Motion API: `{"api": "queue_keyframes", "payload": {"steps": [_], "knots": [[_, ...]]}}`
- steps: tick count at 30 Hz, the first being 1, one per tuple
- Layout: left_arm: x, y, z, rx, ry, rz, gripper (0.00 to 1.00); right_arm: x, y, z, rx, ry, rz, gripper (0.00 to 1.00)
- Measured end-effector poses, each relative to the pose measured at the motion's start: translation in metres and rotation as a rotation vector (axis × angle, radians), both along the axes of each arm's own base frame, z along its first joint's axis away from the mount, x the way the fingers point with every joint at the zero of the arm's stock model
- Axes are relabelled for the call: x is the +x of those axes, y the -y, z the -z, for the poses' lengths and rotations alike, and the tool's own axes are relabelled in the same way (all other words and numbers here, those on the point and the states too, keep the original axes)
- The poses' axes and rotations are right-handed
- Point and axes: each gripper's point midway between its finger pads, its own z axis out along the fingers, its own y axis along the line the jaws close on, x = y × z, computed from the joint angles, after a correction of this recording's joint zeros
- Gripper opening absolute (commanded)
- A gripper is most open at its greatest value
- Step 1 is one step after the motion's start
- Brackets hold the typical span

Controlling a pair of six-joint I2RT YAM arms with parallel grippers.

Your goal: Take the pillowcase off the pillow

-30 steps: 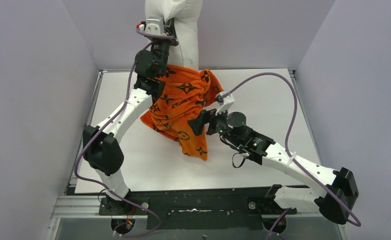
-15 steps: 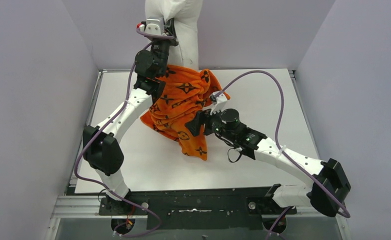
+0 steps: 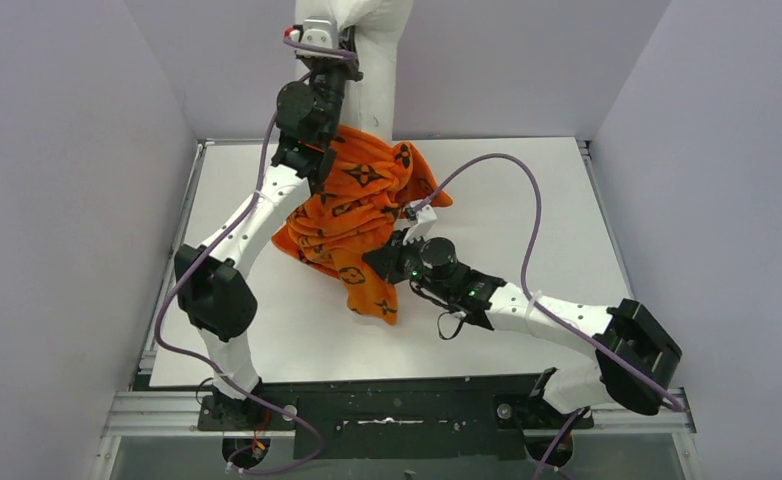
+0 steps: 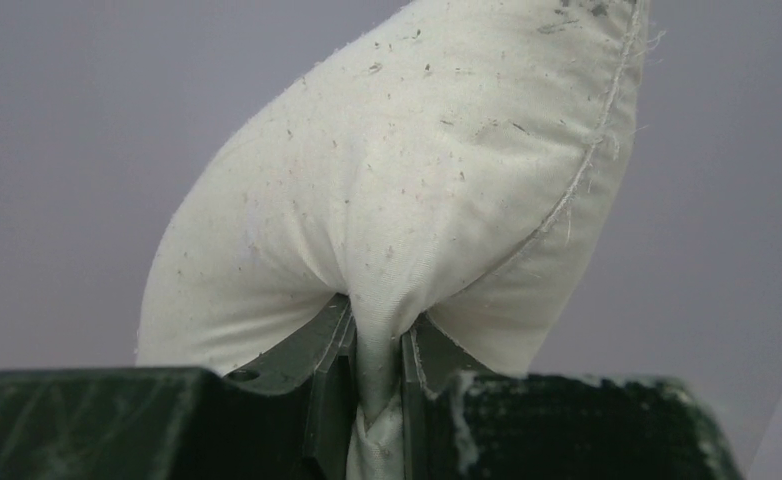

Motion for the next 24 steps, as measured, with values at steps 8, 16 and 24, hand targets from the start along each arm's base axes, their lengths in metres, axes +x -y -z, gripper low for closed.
{"api": "queue_keyframes", "payload": {"steps": [8,16,24], "knots": [[0.049,0.018,-0.005,0.058,-0.100,0.008,0.00,-0.019,-0.028,0.006,0.146,0.014,0.079,0.00],[0.050,-0.053,-0.072,-0.048,0.054,-0.076,0.00,-0.093,-0.010,0.151,-0.246,-0.254,-0.061,0.00],[0.038,-0.079,-0.094,-0.085,0.115,-0.101,0.00,-0.096,-0.017,0.154,-0.270,-0.290,-0.086,0.00]]}}
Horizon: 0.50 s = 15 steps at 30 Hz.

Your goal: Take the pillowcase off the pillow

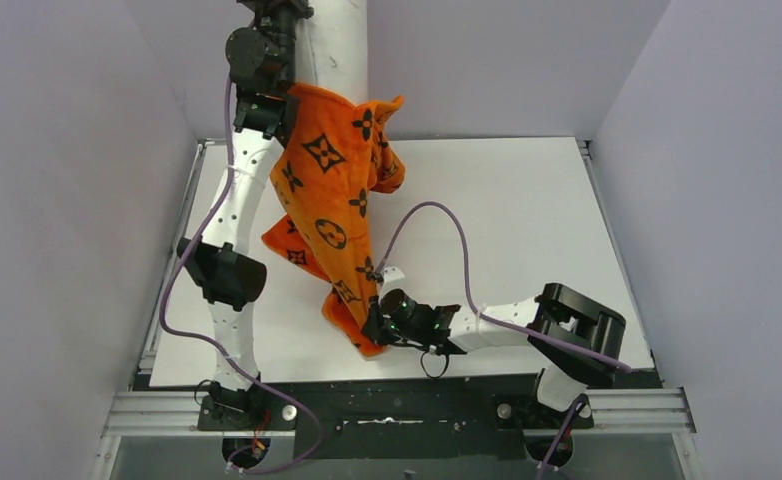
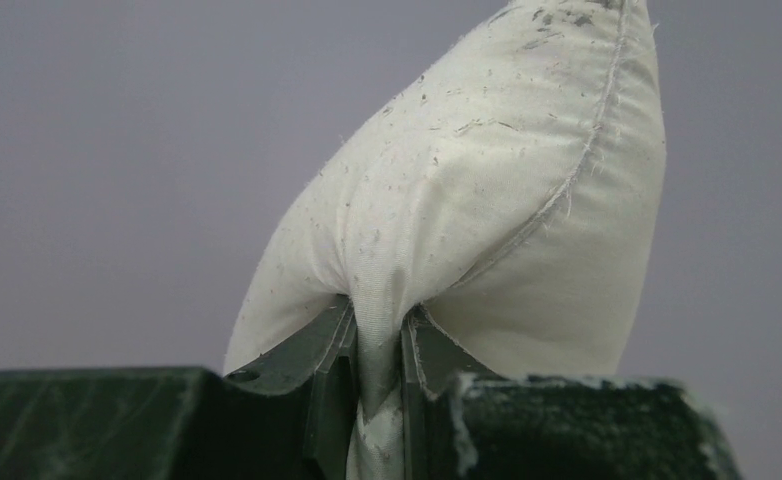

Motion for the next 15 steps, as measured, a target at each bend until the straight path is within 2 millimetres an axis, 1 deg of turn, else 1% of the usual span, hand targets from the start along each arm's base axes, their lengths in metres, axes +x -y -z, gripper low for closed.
{"api": "queue_keyframes", "payload": {"steps": [1,2,3,4,5,6,7,8,9,10,11,13,15], "knots": [[0.000,-0.001,0.000,0.000,0.001,-0.001,0.00,0.000,0.000,0.002,-0.008,-0.008,0.001,0.09],[-0.001,-0.001,-0.001,0.002,0.002,-0.001,0.00,0.002,0.001,0.004,-0.017,-0.013,0.006,0.27],[-0.001,-0.001,0.000,0.005,-0.001,0.000,0.00,0.003,0.003,0.005,-0.029,-0.014,0.012,0.56],[-0.002,-0.002,0.001,0.008,-0.005,0.001,0.00,0.005,0.006,0.005,-0.051,-0.006,0.020,0.75],[-0.004,-0.003,0.003,0.013,-0.012,0.001,0.00,0.006,0.009,0.005,-0.062,-0.007,0.031,0.87],[-0.006,-0.004,0.004,0.014,-0.015,0.000,0.00,0.006,0.013,0.005,-0.085,0.005,0.027,0.92],[-0.010,-0.006,0.005,0.018,-0.016,0.000,0.00,0.006,0.019,0.003,-0.111,0.020,0.029,0.94],[-0.013,-0.008,0.005,0.020,-0.016,0.000,0.00,0.008,0.026,-0.003,-0.131,0.045,0.031,0.94],[-0.018,-0.011,0.006,0.022,-0.015,0.000,0.00,0.011,0.030,-0.014,-0.132,0.075,0.030,0.95],[-0.024,-0.014,0.006,0.024,-0.011,0.000,0.00,0.014,0.033,-0.030,-0.115,0.106,0.029,0.96],[-0.028,-0.016,0.007,0.026,-0.010,0.001,0.00,0.021,0.035,-0.050,-0.085,0.143,0.033,0.96],[-0.039,-0.020,0.005,0.026,0.002,0.001,0.00,0.040,0.039,-0.098,0.013,0.226,0.062,0.98],[-0.046,-0.023,0.004,0.023,0.014,0.003,0.00,0.065,0.054,-0.160,0.153,0.332,0.118,0.97]]}}
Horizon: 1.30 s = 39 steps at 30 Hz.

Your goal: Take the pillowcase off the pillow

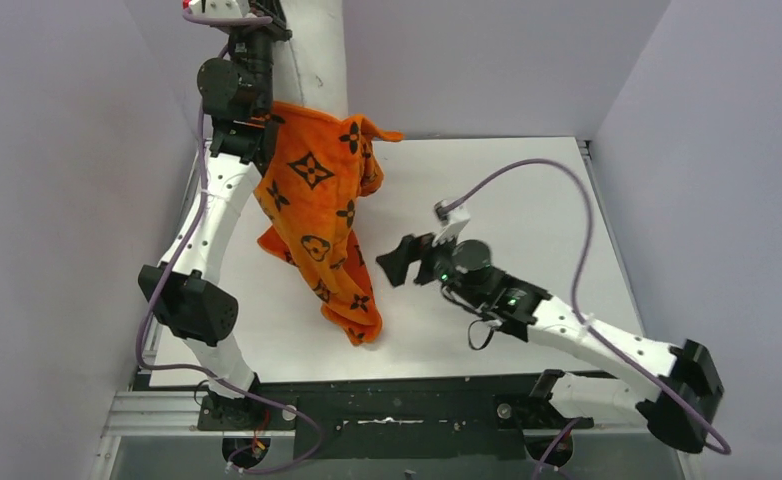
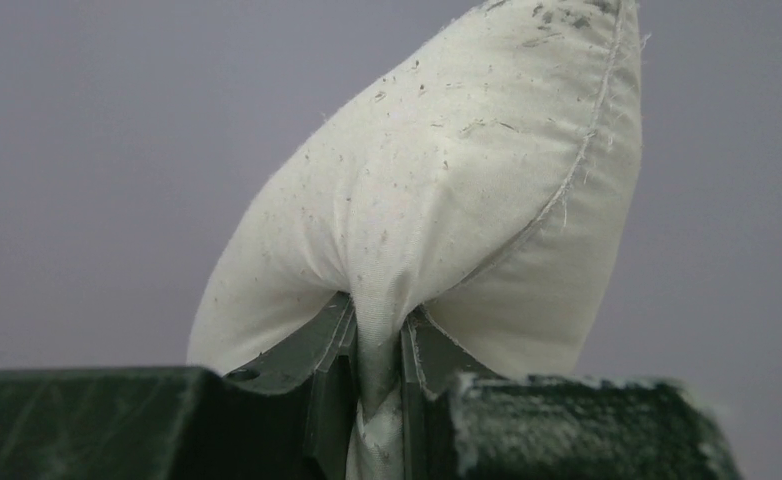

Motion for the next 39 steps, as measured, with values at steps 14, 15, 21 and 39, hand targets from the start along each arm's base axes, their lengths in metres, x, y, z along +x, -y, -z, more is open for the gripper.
{"api": "queue_keyframes", "payload": {"steps": [14,15,21,39], "knots": [[-0.011,-0.007,0.030,-0.032,-0.019,0.026,0.00,0.088,-0.012,-0.175,0.270,0.269,-0.124,0.71],[-0.010,-0.006,0.032,-0.032,-0.024,0.029,0.00,0.091,-0.017,-0.168,0.264,0.253,-0.141,0.68],[-0.008,-0.002,0.037,-0.031,-0.033,0.051,0.00,0.109,-0.031,-0.147,0.251,0.188,-0.189,0.58],[-0.008,0.000,0.037,-0.036,-0.029,0.063,0.00,0.115,-0.066,-0.147,0.335,0.112,-0.324,0.00]]}}
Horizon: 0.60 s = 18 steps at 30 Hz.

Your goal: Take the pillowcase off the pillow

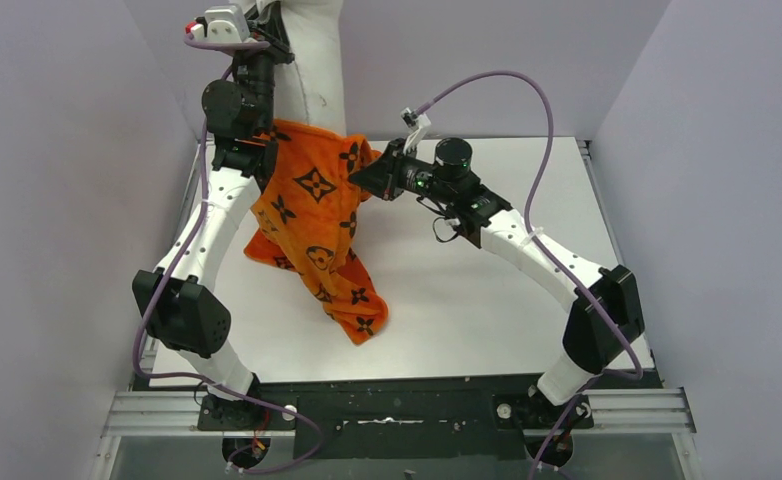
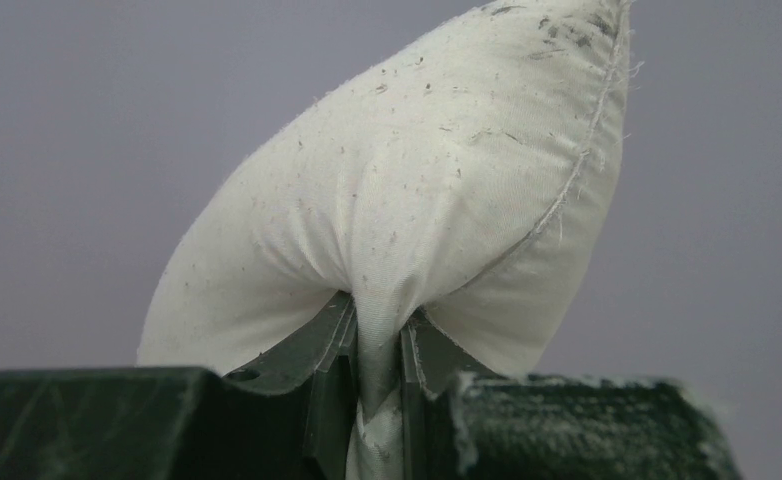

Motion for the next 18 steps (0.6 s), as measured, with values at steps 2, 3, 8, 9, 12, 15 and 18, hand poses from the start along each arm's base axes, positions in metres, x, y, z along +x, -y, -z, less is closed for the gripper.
{"api": "queue_keyframes", "payload": {"steps": [2,3,8,9,12,15,18], "knots": [[0.000,0.000,0.000,0.001,0.000,0.000,0.00,0.000,-0.001,0.004,-0.002,-0.009,-0.004,0.00],[0.000,0.000,0.000,0.001,0.000,0.000,0.00,0.000,-0.001,0.005,-0.001,-0.011,-0.005,0.00],[0.000,0.001,0.000,0.003,0.000,0.002,0.00,-0.006,0.002,0.029,-0.005,-0.036,-0.007,0.00],[0.000,0.001,0.000,0.005,-0.001,0.003,0.00,-0.009,0.002,0.037,-0.012,-0.049,-0.007,0.00],[0.001,0.003,0.002,0.015,-0.005,0.006,0.00,-0.019,0.001,0.062,-0.035,-0.081,-0.010,0.00],[0.001,0.001,0.001,0.016,-0.003,0.000,0.00,-0.042,-0.006,0.103,-0.094,-0.147,-0.035,0.00],[0.000,0.000,0.000,0.016,0.001,-0.003,0.00,-0.071,-0.014,0.142,-0.154,-0.208,-0.078,0.00]]}}
